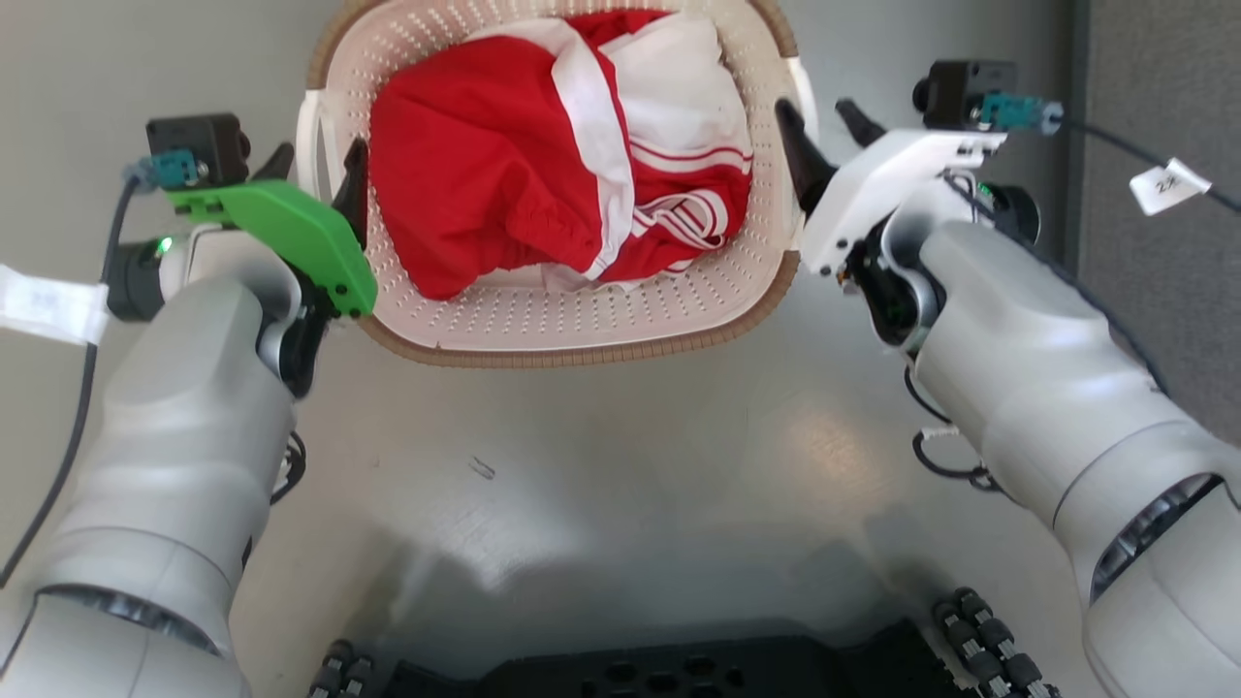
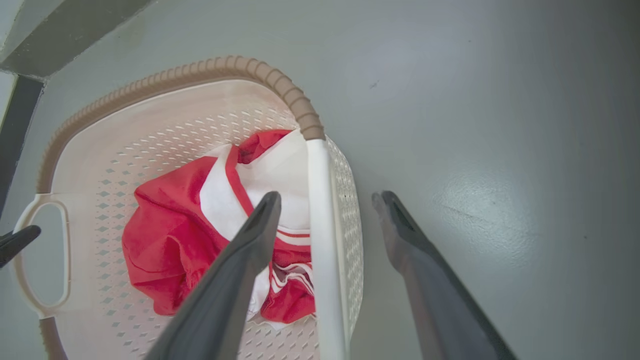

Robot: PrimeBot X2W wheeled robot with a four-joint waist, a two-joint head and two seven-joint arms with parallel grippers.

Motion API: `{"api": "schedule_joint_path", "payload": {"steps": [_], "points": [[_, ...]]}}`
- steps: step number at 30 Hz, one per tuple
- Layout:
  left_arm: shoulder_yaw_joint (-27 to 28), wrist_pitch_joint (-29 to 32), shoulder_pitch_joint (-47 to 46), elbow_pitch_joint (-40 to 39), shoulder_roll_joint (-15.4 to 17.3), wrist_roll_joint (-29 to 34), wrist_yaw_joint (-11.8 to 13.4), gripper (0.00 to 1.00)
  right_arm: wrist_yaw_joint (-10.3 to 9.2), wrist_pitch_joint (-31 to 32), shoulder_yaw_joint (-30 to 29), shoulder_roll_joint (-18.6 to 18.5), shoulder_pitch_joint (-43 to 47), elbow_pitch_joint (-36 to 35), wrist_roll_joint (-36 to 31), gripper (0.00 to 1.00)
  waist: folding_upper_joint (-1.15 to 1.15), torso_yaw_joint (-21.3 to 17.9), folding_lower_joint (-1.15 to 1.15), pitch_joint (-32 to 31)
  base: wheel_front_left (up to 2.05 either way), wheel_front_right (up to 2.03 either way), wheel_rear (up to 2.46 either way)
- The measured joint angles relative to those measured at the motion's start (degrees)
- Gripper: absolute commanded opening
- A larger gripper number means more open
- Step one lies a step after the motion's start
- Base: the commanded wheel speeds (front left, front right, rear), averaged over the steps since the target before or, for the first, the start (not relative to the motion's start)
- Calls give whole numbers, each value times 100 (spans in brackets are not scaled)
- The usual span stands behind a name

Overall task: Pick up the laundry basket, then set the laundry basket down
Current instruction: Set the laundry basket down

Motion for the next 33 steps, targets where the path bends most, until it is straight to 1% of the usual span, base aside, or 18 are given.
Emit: {"api": "schedule_joint_path", "payload": {"steps": [4,9,14,16,19,20,27,29,33], "points": [[-41,-19,163,69,3,0,0,100,22,0,81,1,151,2,0,100,0,-13,0,-169,0,0,0],[-86,-25,310,124,21,-24,0,100,96,0,200,4,308,-7,3,100,0,-40,0,-419,0,0,0],[-99,-66,469,129,23,-48,0,100,102,0,236,4,485,12,29,100,0,-65,0,-702,0,0,0],[-110,-67,577,130,22,-55,0,100,152,0,248,5,559,31,46,100,0,-72,0,-827,0,0,0],[-121,-78,746,133,22,-97,0,100,163,0,258,7,678,75,54,100,0,-79,0,-1026,0,0,0],[-127,-105,800,136,22,-98,0,100,198,0,258,4,720,81,59,100,0,-81,0,-1094,0,0,0],[-123,-176,1121,122,35,-179,0,100,254,0,260,9,917,109,108,100,0,-97,0,-1597,0,0,0],[-115,-177,1202,112,43,-219,0,100,303,0,274,10,972,109,108,100,0,-102,0,-1745,0,0,0],[-121,-225,1362,88,48,-260,0,100,325,0,327,11,1084,118,101,100,0,-110,0,-2041,0,0,0]]}}
